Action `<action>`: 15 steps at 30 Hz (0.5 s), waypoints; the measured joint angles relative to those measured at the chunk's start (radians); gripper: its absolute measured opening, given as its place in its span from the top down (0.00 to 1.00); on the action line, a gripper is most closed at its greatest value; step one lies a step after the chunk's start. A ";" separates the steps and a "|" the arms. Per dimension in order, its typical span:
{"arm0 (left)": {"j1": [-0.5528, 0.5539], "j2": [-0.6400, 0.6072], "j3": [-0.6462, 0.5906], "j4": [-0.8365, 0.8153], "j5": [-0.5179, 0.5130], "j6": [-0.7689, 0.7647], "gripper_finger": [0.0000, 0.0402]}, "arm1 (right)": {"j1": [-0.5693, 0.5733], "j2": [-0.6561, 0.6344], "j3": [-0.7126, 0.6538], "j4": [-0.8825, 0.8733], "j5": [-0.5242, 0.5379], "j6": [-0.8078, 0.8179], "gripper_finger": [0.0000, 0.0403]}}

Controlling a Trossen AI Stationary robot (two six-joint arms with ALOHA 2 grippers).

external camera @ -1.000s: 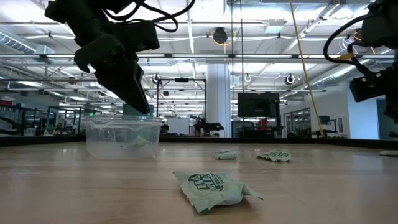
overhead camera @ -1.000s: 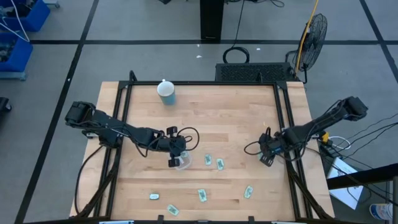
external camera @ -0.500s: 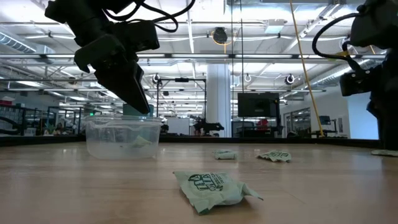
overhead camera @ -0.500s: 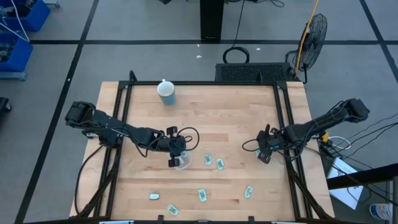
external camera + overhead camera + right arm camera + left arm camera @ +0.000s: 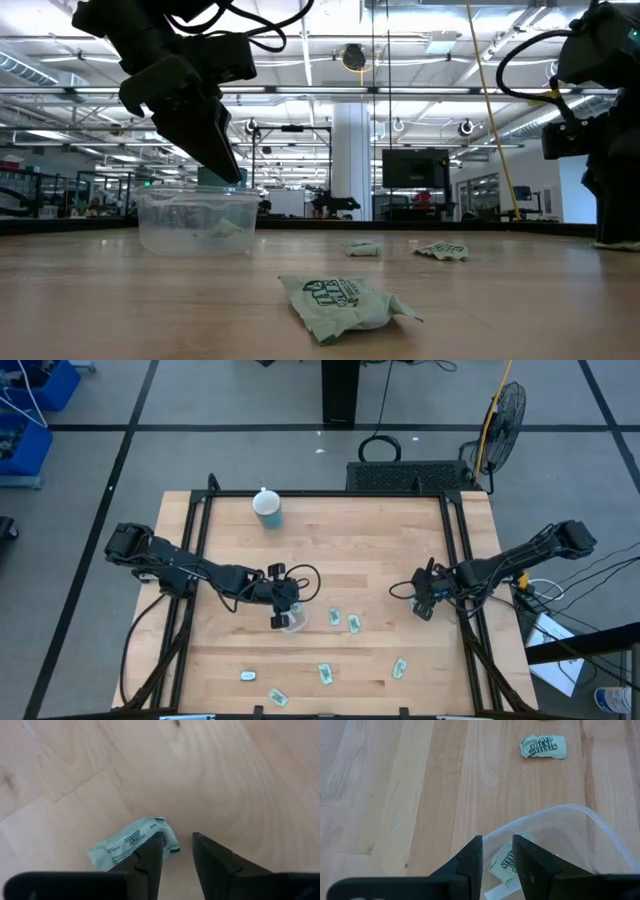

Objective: Pick and place Stevia / Truvia into bins
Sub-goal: Put the stevia packet into the transparent container

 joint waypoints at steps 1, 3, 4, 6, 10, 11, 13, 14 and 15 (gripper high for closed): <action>0.000 0.000 0.000 0.000 0.000 0.000 0.72 | 0.000 0.000 0.000 0.004 -0.003 -0.012 0.79; 0.000 0.000 0.000 0.000 0.000 0.000 0.72 | 0.000 0.000 -0.001 0.024 -0.006 -0.039 0.84; 0.000 0.000 0.000 0.001 0.000 0.006 0.72 | 0.000 0.000 -0.002 0.044 -0.007 -0.055 0.87; 0.000 0.000 0.000 0.003 -0.013 0.037 0.72 | 0.000 0.000 -0.004 0.110 -0.016 -0.098 0.94; 0.000 0.000 0.000 0.005 -0.106 0.066 0.72 | 0.000 0.007 -0.010 0.273 -0.030 -0.196 0.98; 0.000 0.000 0.000 0.006 -0.127 0.068 0.72 | 0.000 0.010 -0.010 0.341 -0.004 -0.219 0.98; 0.000 0.000 0.000 0.021 -0.160 0.064 0.72 | 0.000 0.020 -0.007 0.474 0.071 -0.272 0.98; 0.000 0.000 0.000 0.042 -0.165 0.054 0.72 | 0.001 0.027 -0.007 0.538 0.114 -0.315 0.99; 0.000 0.000 0.000 0.072 -0.165 0.039 0.72 | 0.001 0.039 -0.007 0.609 0.159 -0.381 0.99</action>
